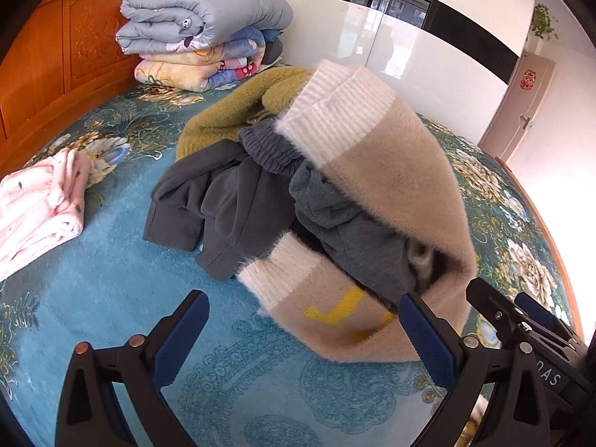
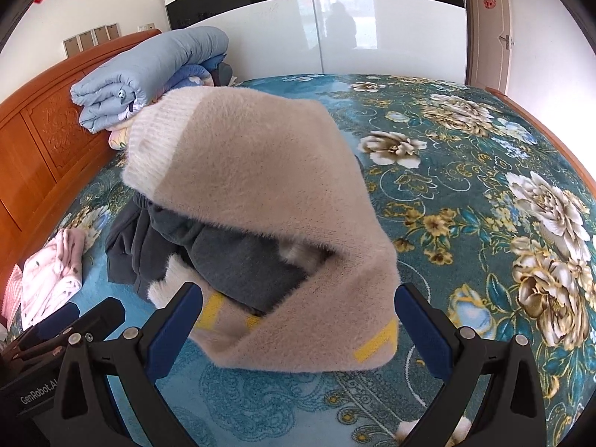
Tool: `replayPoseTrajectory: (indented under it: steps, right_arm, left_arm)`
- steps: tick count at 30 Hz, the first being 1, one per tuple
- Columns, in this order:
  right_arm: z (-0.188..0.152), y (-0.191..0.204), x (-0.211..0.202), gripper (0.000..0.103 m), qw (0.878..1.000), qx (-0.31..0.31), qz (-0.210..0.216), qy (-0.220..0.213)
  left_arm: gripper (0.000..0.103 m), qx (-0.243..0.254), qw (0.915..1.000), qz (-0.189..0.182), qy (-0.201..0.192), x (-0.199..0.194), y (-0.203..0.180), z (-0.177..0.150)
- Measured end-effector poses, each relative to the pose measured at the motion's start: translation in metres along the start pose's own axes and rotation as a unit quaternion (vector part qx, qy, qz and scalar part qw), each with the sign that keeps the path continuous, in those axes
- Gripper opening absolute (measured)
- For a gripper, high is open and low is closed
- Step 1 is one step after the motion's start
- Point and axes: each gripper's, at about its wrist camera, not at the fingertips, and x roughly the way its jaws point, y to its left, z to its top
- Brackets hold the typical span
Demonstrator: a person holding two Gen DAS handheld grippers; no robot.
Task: Fold clothes
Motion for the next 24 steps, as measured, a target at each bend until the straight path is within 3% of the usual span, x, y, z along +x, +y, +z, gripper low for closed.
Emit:
replayPoseTrajectory:
  steps: [10, 20, 24]
  right_arm:
    - [-0.001, 0.009, 0.011, 0.103, 1.000, -0.019, -0.006, 0.012]
    - [-0.002, 0.023, 0.025, 0.103, 0.999, -0.038, -0.009, 0.026]
    - [0.002, 0.019, 0.037, 0.103, 0.998, -0.052, -0.035, 0.028]
  left_arm:
    - [0.103, -0.020, 0.9998, 0.000, 0.010, 0.015, 0.013, -0.002]
    - [0.103, -0.051, 0.9982, -0.027, 0.012, 0.019, 0.032, 0.002]
    - [0.103, -0.061, 0.9975, -0.030, 0.021, 0.017, 0.049, -0.005]
